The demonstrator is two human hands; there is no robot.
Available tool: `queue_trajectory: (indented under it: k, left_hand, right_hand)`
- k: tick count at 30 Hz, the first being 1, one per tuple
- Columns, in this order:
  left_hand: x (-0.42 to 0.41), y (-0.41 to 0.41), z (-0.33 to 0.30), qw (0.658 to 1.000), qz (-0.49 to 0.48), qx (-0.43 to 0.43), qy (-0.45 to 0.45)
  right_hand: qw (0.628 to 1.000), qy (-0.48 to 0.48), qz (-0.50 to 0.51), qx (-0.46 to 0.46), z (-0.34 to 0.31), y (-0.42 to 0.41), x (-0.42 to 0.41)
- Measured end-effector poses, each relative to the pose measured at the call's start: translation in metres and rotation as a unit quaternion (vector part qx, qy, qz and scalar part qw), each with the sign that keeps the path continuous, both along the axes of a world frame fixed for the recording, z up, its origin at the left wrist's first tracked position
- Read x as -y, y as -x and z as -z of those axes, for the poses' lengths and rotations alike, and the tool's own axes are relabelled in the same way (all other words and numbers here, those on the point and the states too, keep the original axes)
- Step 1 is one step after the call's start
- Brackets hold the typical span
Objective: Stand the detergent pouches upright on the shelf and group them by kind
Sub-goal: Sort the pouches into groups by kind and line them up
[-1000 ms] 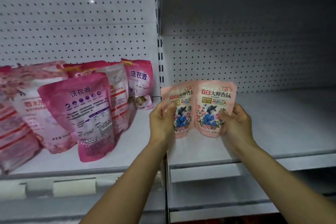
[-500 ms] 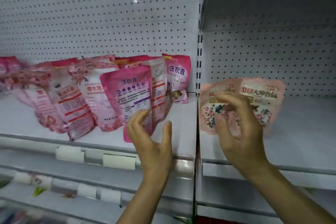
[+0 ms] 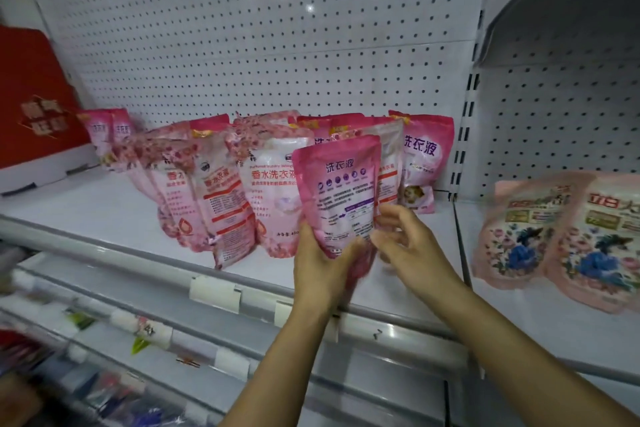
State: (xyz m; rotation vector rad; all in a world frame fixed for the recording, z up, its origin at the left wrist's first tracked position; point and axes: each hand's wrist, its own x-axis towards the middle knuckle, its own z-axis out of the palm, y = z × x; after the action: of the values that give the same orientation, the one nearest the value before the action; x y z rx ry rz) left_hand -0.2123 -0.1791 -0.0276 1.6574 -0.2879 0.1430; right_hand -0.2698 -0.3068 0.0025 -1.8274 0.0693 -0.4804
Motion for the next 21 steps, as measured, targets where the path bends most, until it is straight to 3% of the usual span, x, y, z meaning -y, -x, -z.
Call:
queue_trajectory:
  k: [4,8,10,12,14,17,21]
  left_hand:
    - [-0.008,-0.007,0.004,0.997,0.011,-0.003,0.07]
    - [-0.006,-0.001,0.009,0.99,-0.045,0.044,0.128]
    - [0.0,0.005,0.015,0.99,-0.062,0.082,0.093]
    - [0.006,0.016,0.024,0.99,-0.046,0.131,0.003]
    - [0.007,0.032,0.028,0.985,0.022,0.163,-0.043]
    - [0.004,0.039,0.027,0.981,0.113,0.158,-0.012]
    - [0.007,0.023,0.008,0.992,0.034,0.113,0.037]
  right_hand:
    - [0.999,-0.011,0.029,0.017,-0.001,-0.01,0.004]
    - [0.999,-0.025,0.02,0.043,0.003,-0.008,-0.008]
    - [0.999,-0.005,-0.038,0.026,0.007,-0.004,-0.022]
    - [0.998,0.021,-0.061,0.014,0.012,-0.006,-0.03]
    - [0.999,-0.001,-0.025,0.04,0.013,-0.01,-0.027]
    - [0.988,-0.091,0.083,0.091,0.011,-0.012,-0.01]
    - [0.971,-0.163,0.147,0.096,0.011,0.004,0.008]
